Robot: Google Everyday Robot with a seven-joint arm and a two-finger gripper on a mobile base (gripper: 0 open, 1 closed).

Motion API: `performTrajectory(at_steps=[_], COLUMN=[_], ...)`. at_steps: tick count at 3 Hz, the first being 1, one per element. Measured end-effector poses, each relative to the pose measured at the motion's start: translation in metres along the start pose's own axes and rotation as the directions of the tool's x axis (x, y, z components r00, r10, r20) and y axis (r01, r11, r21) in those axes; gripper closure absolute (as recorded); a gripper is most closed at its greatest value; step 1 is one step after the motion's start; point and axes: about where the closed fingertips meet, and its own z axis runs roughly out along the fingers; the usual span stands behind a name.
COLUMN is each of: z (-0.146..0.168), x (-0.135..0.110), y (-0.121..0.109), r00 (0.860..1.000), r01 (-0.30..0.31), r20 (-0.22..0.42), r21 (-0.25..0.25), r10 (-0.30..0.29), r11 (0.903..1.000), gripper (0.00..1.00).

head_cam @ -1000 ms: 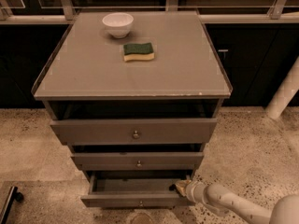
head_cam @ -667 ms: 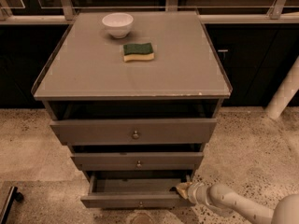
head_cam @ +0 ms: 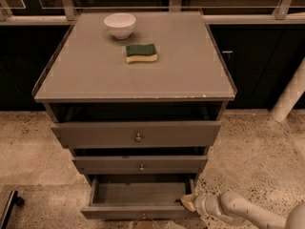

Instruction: Open bottom drawer

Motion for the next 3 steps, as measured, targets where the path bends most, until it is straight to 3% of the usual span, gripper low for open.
performTrajectory(at_steps=[3], z=[-0.024], x=[0.016], y=[0.032], r00=[0.998], r01=[-0.061], r20=[0.016], r21=[-0.080], r10=[0.063], r11=[0.9949], gripper=[1.00])
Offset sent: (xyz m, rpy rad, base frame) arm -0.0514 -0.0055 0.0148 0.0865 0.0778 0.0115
